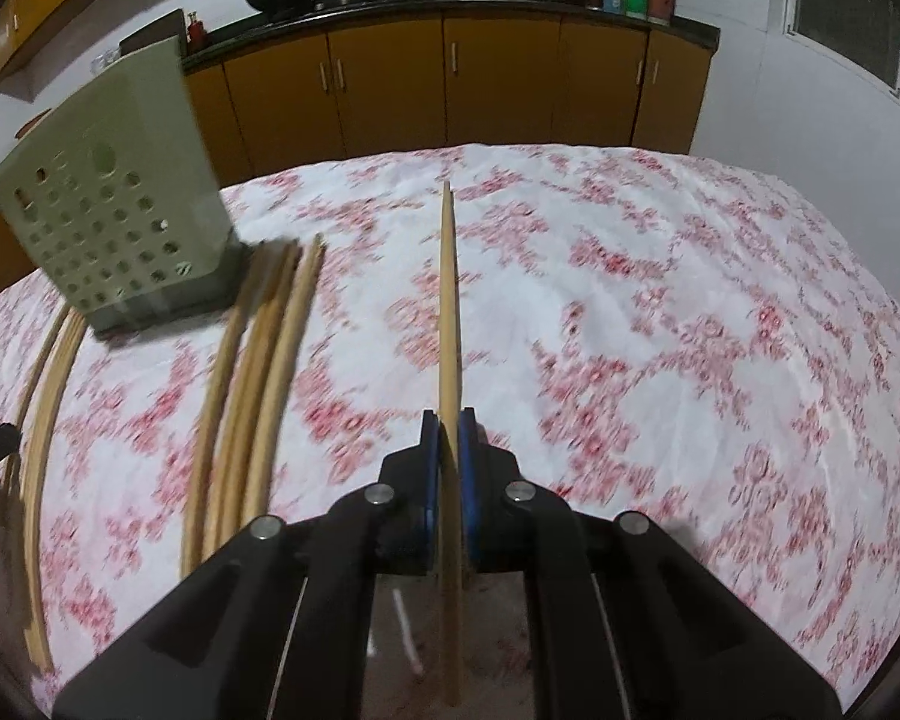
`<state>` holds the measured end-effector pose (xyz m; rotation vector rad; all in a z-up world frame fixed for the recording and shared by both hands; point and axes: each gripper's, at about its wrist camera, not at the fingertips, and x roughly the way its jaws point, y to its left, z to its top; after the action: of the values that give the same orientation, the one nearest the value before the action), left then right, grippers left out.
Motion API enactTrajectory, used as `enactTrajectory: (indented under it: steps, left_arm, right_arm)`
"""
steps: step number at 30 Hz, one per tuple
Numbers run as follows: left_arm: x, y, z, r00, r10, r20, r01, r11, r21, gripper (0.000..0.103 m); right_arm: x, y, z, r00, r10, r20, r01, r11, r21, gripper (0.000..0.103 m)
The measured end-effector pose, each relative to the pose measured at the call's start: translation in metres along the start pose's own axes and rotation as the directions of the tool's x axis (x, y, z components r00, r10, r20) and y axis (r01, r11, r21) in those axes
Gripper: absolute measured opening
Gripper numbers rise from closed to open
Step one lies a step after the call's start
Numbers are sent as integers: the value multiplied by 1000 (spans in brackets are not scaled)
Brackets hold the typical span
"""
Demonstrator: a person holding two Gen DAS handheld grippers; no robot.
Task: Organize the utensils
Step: 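Lift the chopstick upright with the right gripper over the green holder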
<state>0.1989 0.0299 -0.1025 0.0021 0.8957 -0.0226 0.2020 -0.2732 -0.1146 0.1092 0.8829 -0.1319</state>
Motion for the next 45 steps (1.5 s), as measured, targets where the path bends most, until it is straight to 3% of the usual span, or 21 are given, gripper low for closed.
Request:
enactTrajectory:
  steps: [12, 28, 33, 40, 45]
  left_arm:
    - [0, 5, -2, 999, -32, 24, 33, 998, -60, 8]
    - [-8, -1, -9, 1000, 12, 17, -11, 998, -56, 7]
    - [-26, 9, -3, 999, -23, 44, 27, 996, -88, 7]
    - [-71, 21, 27, 984, -44, 170, 65, 991, -115, 7]
    - [-90, 28, 43, 972, -59, 225, 90, 988, -128, 7]
  right_arm:
    - [0, -2, -3, 1000, 17, 13, -17, 1000, 13, 9]
    - [-12, -7, -12, 999, 34, 18, -35, 999, 21, 8]
    - [-44, -14, -1, 993, 54, 108, -60, 997, 50, 8]
    - [-100, -18, 33, 958, 85, 273, -102, 994, 49, 8]
    - [-117, -17, 47, 940, 102, 326, -122, 992, 42, 8]
